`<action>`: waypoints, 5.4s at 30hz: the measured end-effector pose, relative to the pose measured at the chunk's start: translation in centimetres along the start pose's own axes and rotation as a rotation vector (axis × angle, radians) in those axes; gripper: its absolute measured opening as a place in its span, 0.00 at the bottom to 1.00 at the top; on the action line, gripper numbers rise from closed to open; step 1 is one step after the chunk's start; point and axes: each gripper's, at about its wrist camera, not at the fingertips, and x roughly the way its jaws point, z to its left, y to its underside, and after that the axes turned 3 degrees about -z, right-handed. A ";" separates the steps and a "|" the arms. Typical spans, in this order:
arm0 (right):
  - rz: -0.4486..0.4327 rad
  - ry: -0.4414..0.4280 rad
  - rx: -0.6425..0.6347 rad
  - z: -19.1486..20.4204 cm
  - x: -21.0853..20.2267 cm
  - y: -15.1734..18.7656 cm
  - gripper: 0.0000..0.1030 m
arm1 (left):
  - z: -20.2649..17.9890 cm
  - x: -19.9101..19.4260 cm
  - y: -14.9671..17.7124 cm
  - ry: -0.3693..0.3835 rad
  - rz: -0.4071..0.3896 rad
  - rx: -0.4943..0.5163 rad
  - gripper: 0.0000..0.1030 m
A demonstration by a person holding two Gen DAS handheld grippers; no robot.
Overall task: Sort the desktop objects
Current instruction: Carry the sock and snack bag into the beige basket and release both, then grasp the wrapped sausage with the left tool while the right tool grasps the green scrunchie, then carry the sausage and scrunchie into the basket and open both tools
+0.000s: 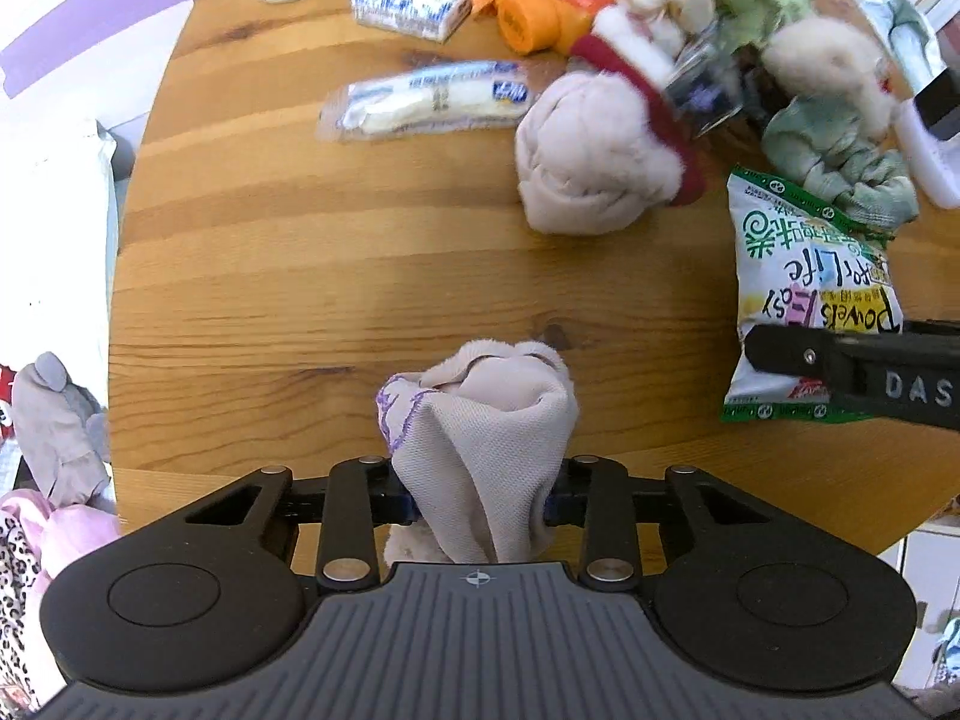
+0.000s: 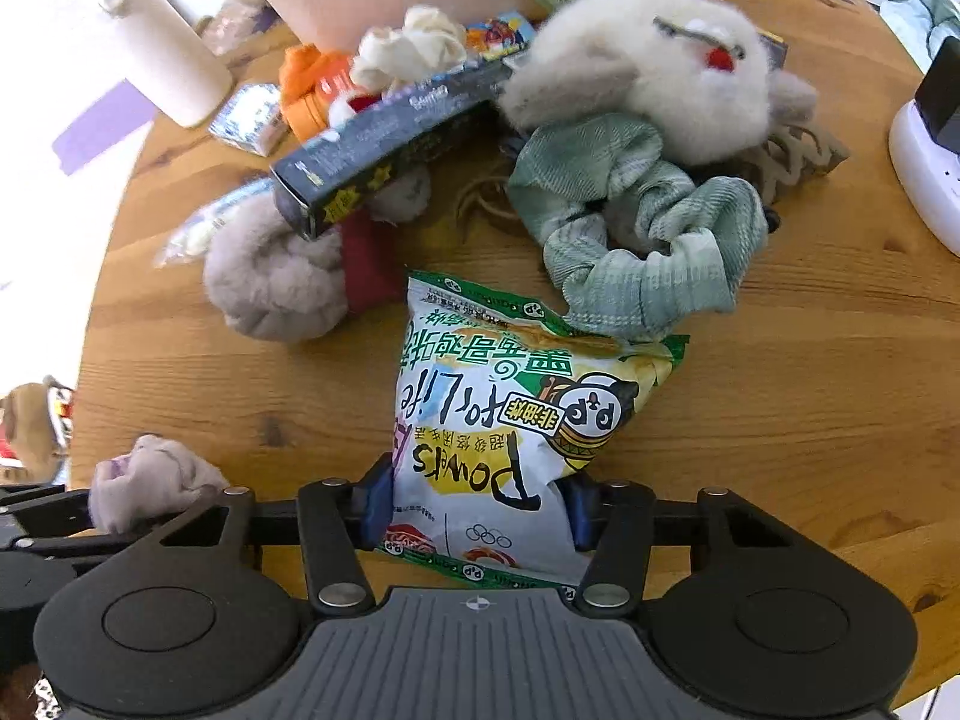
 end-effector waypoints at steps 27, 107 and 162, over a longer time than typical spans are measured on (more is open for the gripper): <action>-0.371 0.023 -0.203 -3.7 -10.6 -14.1 0.50 | -3.1 -8.0 -16.5 -0.023 -0.307 0.074 0.34; -0.286 0.181 -0.112 -4.9 -4.7 -5.8 1.00 | 4.0 -3.0 -15.4 -0.027 -0.287 0.184 0.94; -0.117 0.109 -0.325 -3.6 0.5 -1.7 0.14 | 2.3 3.7 -12.6 0.136 -0.175 0.605 0.21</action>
